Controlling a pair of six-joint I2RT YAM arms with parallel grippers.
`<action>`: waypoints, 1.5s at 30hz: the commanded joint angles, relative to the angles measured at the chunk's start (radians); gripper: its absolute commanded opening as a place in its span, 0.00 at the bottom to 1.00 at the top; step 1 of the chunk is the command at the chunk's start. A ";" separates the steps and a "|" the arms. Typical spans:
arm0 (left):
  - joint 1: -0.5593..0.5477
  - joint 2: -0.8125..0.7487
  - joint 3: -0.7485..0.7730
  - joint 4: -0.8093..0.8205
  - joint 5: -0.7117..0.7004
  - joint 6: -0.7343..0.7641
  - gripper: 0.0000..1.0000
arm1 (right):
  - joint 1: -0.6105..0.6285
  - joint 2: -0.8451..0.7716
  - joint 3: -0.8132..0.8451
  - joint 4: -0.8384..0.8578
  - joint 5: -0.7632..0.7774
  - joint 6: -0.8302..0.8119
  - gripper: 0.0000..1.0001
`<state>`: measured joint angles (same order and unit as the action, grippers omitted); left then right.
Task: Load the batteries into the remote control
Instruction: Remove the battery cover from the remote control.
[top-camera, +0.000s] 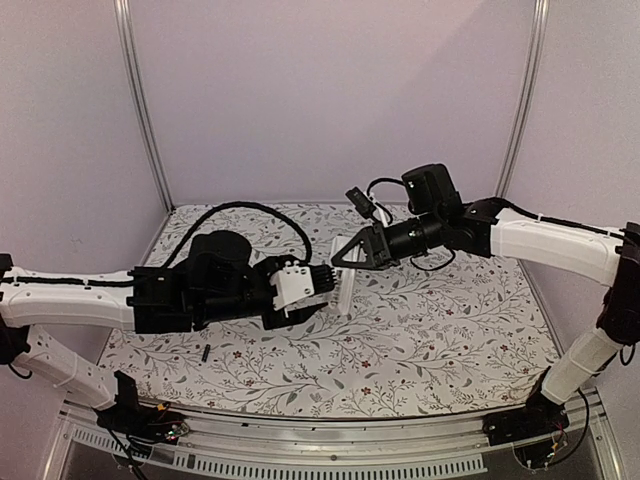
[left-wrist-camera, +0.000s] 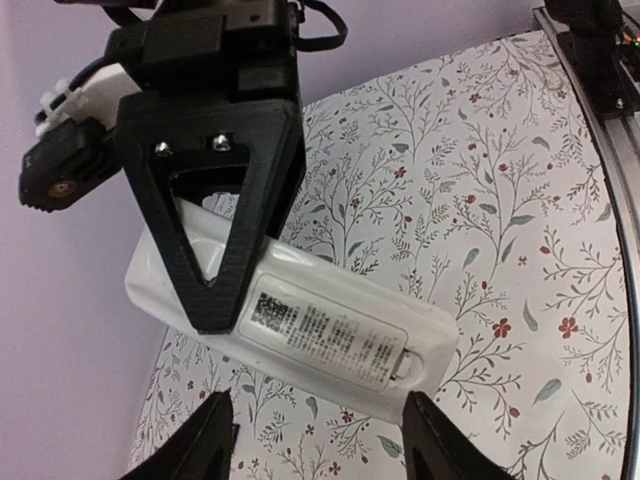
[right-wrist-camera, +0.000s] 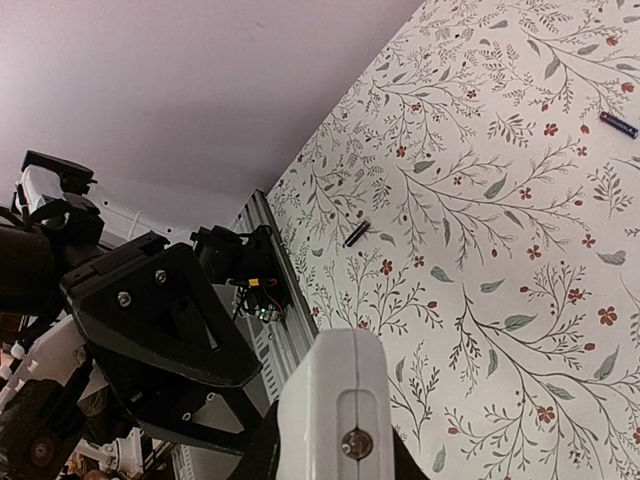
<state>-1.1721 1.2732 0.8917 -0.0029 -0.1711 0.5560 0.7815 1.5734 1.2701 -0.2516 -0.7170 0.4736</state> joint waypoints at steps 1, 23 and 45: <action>-0.017 0.012 0.028 -0.051 0.008 0.030 0.55 | 0.005 0.031 0.016 -0.022 -0.006 0.045 0.00; -0.040 0.108 0.091 -0.144 0.102 0.115 0.30 | 0.011 0.077 0.006 -0.034 -0.059 0.068 0.00; -0.050 0.165 0.085 -0.122 -0.003 0.176 0.32 | 0.018 0.094 0.022 0.008 -0.164 0.096 0.00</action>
<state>-1.2087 1.4071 0.9714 -0.1253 -0.1188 0.7071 0.7853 1.6581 1.2701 -0.2913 -0.7879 0.5354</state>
